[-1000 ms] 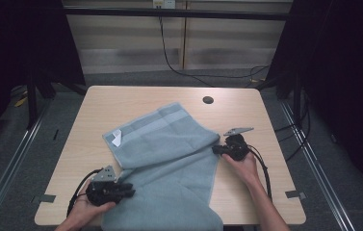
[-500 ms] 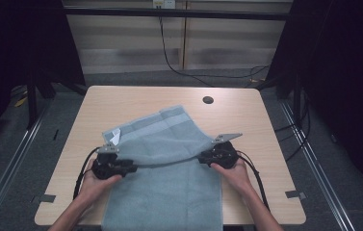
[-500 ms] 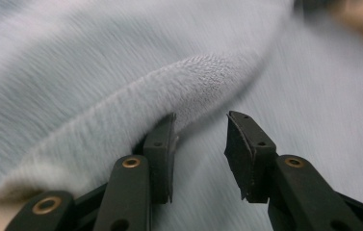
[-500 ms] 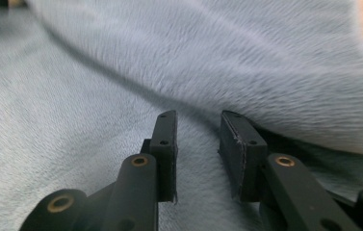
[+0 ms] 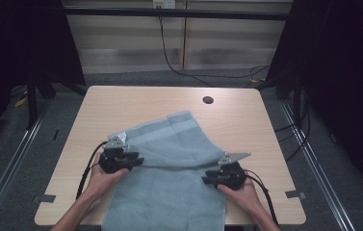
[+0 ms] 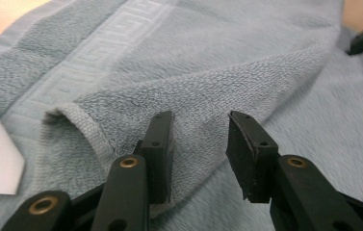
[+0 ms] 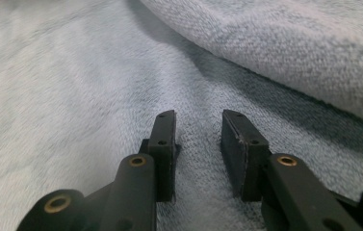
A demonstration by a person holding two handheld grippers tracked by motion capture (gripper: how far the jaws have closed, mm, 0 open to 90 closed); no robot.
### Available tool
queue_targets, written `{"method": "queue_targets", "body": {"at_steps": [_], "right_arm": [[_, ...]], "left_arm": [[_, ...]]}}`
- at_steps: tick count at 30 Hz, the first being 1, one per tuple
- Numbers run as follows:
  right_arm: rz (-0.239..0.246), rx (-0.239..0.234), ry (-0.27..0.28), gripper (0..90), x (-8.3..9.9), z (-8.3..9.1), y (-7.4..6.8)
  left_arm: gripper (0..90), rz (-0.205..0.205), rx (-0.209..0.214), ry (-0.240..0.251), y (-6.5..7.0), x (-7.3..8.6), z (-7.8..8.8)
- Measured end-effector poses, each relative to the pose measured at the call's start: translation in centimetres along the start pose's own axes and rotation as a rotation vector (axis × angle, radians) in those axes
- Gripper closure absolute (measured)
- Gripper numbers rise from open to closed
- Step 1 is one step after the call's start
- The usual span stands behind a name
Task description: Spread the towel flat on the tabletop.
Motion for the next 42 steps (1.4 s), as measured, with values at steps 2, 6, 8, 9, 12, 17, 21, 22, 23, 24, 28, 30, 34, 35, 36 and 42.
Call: {"method": "queue_targets", "body": {"at_steps": [2,6,8,9,12,17,21,22,23,24,28,30,34,35,36,42], "right_arm": [[0.000,-0.017,-0.002,66.7,1.5,0.9,-0.8],[-0.020,-0.080,-0.036,66.5,3.9,2.5,-2.6],[-0.018,-0.097,-0.058,65.2,4.4,2.9,-3.2],[-0.008,-0.097,-0.045,64.5,4.3,3.1,-3.3],[-0.044,-0.141,0.041,63.3,2.7,3.8,-2.9],[-0.039,-0.110,0.125,62.2,-1.1,3.9,-1.3],[-0.017,-0.037,0.143,57.6,-4.8,2.3,0.6],[-0.017,-0.037,0.143,57.6,-4.8,2.3,0.6],[-0.012,-0.013,0.133,56.3,-5.3,1.6,1.3],[-0.012,-0.001,0.121,54.0,-5.8,0.8,1.9],[-0.054,0.031,0.103,45.1,-7.0,-2.4,4.4],[-0.056,0.039,0.101,44.4,-7.1,-2.8,4.6],[-0.016,0.075,0.064,39.4,-7.2,-3.9,4.5],[-0.003,0.079,0.055,38.5,-7.1,-4.1,4.4],[0.007,0.083,0.036,36.9,-6.8,-4.4,4.3],[0.095,0.149,0.080,40.1,-5.6,-4.7,3.4]], "left_arm": [[61.9,-0.040,0.044,0.000,1.6,0.2,0.5],[61.9,-0.057,0.142,-0.007,4.1,1.1,1.4],[61.5,-0.084,0.148,-0.054,5.1,1.8,1.5],[61.6,-0.098,0.142,-0.088,5.5,2.2,1.4],[61.8,-0.096,0.141,-0.083,6.6,2.8,2.0],[63.0,-0.044,0.219,-0.050,7.2,3.1,3.8],[61.9,0.003,0.178,0.093,5.2,1.6,6.2],[61.9,0.017,0.149,0.127,4.1,1.1,6.6],[61.9,0.027,0.119,0.143,3.0,0.7,6.8],[61.9,0.040,0.080,0.136,1.8,0.5,6.7],[56.1,0.124,-0.057,0.066,-2.7,1.1,4.9],[55.4,0.131,-0.070,0.016,-3.5,1.7,3.8],[45.3,0.075,-0.065,-0.055,-2.4,2.5,2.4],[45.1,0.058,-0.063,-0.066,-2.1,2.6,2.2],[44.0,0.048,-0.050,-0.078,-1.8,2.7,2.0],[53.5,-0.040,-0.112,-0.095,-0.9,3.0,1.6]]}}
Point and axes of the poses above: each handheld gripper's, and its own axes: z roughly backward along the jaws, x roughly out of its underside, y roughly to its right, the point moved 2 cm from there along -z, roughly forward along the jaws, and after that the axes turned 13 degrees about -z, right-handed, at the moved point
